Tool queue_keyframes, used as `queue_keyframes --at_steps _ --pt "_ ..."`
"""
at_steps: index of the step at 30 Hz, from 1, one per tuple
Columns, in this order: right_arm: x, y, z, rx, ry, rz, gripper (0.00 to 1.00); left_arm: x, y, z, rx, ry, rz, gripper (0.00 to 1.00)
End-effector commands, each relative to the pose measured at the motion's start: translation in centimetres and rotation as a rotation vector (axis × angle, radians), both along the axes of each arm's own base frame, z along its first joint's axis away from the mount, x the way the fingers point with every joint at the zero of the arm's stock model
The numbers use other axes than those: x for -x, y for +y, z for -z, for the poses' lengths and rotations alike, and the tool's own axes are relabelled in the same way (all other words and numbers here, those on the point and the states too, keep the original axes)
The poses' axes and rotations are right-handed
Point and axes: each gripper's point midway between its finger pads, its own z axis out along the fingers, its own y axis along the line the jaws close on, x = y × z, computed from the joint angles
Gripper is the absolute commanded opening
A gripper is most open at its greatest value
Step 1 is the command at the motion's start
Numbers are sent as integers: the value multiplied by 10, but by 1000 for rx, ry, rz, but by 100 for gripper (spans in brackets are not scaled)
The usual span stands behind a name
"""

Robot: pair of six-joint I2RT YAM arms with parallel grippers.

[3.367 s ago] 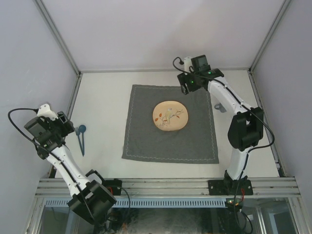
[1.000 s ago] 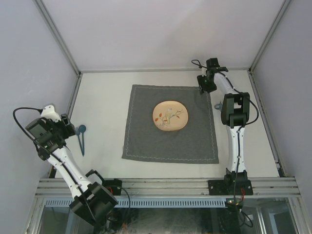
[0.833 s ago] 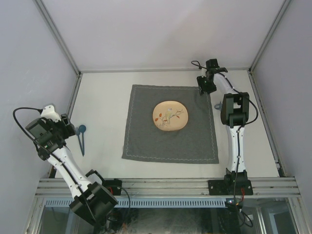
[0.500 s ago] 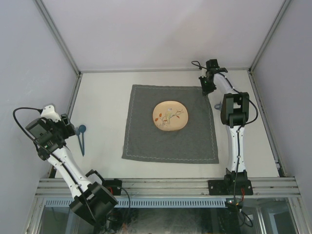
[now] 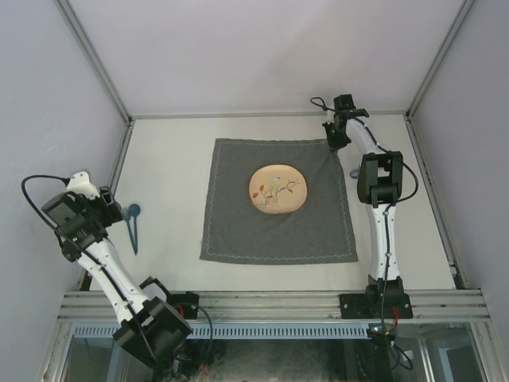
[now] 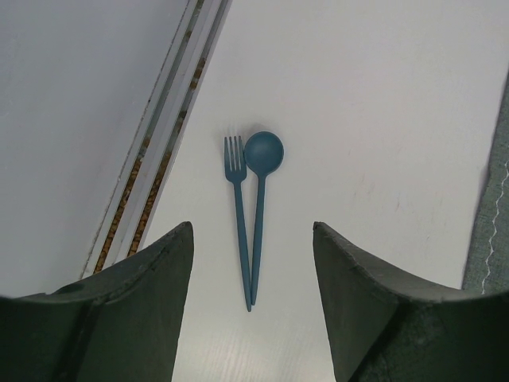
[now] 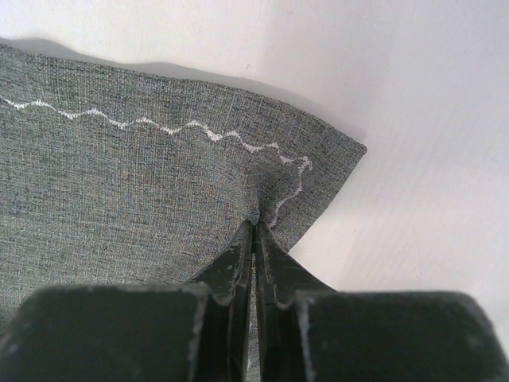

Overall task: Set the dinner table for one person
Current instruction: Adjust the napkin at the center of the board.

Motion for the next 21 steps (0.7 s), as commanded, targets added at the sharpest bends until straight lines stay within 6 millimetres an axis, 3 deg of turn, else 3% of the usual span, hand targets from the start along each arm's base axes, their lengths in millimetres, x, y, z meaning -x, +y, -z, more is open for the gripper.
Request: queue_keyframes --at_steps 1,21 --pt "-15 -1 -8 35 -53 -8 0 2 3 3 -32 -2 2 66" --pt "-36 -10 -14 59 -110 10 0 -1 4 9 -11 10 1 66"
